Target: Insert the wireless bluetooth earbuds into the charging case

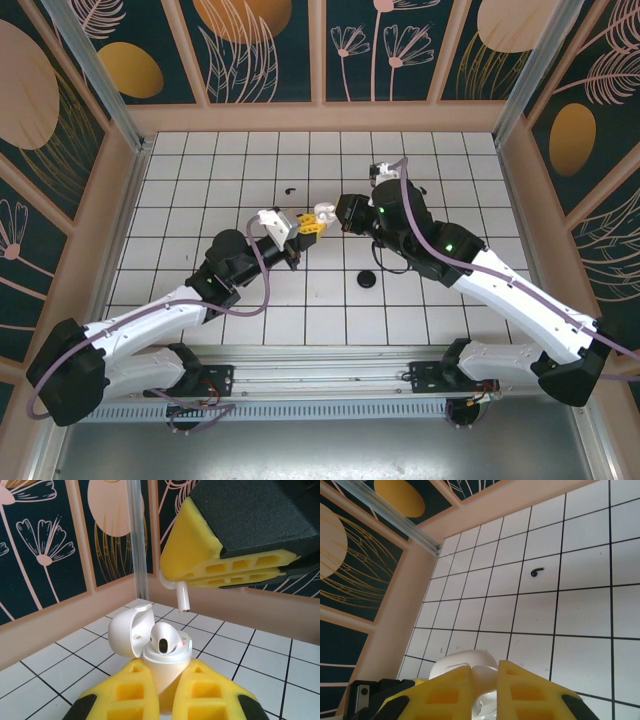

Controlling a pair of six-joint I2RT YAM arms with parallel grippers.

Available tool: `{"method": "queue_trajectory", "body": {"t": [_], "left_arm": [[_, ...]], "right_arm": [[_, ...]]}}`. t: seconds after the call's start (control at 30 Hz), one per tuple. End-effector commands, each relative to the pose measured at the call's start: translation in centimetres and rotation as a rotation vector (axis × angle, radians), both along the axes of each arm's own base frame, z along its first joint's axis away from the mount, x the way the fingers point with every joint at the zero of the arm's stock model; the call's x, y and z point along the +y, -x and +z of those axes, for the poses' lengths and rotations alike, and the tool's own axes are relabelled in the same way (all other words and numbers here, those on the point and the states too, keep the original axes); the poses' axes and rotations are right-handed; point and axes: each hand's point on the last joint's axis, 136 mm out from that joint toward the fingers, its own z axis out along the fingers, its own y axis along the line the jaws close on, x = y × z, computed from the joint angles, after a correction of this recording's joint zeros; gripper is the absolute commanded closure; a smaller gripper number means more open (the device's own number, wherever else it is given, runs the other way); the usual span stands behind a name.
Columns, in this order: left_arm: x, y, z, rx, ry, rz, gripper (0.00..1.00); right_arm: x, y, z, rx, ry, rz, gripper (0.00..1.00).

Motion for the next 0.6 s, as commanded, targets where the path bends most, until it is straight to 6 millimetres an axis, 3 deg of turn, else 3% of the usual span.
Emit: {"method": "queue_trajectory", "body": {"t": [0.0,0.57], "left_arm": [[0.5,0.4,1.4,-0.041,0.036,0.012,1.00],[0.4,0.2,1.3,-0.013,0.039,0.014,1.00]], "right_arm": [[0.4,-0.3,1.0,-0.038,-0.025,-0.007,0.85],[1.6,-0.4,-1.6,-0.010,0.045,0.018,0.85]]}}
